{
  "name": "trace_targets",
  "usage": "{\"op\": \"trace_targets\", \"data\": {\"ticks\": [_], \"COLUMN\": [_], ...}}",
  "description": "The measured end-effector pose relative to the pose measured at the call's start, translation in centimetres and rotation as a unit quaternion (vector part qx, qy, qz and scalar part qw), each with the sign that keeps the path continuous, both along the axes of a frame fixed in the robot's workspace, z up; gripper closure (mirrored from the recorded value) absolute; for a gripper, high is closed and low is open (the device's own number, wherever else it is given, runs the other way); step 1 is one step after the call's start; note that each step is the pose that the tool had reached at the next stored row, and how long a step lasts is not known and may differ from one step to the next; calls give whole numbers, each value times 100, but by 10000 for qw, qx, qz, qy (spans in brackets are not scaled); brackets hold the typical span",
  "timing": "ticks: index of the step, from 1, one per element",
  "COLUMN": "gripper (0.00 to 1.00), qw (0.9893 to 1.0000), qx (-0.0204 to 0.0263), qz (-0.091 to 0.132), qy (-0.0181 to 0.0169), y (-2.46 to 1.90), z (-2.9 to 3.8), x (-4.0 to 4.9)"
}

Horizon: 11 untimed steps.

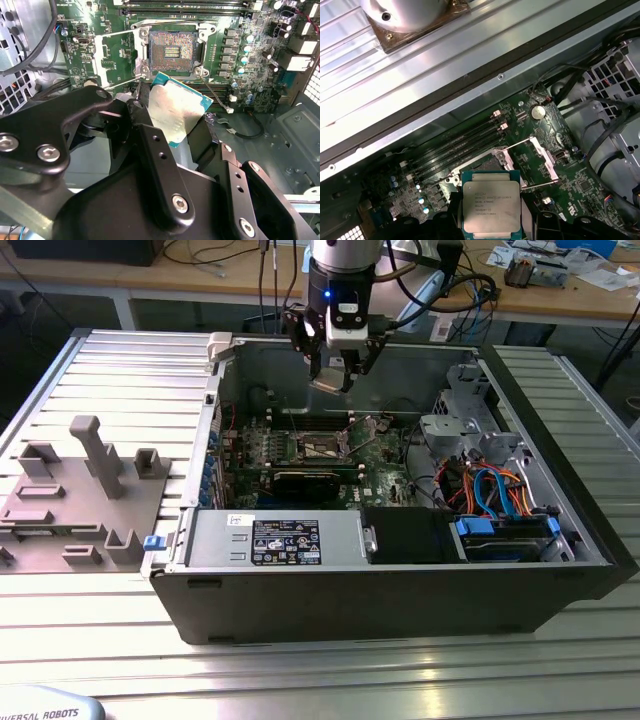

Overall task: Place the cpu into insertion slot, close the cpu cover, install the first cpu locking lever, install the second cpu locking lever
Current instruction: 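Place the cpu into insertion slot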

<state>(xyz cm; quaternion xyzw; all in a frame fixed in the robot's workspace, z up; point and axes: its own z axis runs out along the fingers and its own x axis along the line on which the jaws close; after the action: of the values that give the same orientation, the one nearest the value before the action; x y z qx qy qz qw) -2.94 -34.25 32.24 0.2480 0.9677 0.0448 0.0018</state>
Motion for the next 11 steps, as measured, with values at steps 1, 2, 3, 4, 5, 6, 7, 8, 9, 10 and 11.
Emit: {"op": "trace_targets", "data": {"ticks": [1, 2, 3, 4, 5, 6, 7, 8, 9, 10, 11], "gripper": [45, 45, 45, 45, 45, 45, 45, 45, 45, 45, 45], "qw": [10000, 10000, 10000, 10000, 10000, 10000, 10000, 10000, 10000, 10000, 10000], "qx": [0, 0, 0, 0, 0, 0, 0, 0, -1, 0, 0], "qz": [-3, -5, -10, -12, -15, -19, -23, -26, -28, -32, -35], "qy": [0, 0, 0, 0, 0, 0, 0, 0, 0, 0, 0], "y": [0, 0, 0, 0, 0, 0, 0, 0, 0, 0, 0], "z": [0, 0, 0, -1, -1, -1, -2, -2, -2, -2, -2], "x": [0, 0, 0, 0, 0, 0, 0, 0, 0, 0, 0]}}
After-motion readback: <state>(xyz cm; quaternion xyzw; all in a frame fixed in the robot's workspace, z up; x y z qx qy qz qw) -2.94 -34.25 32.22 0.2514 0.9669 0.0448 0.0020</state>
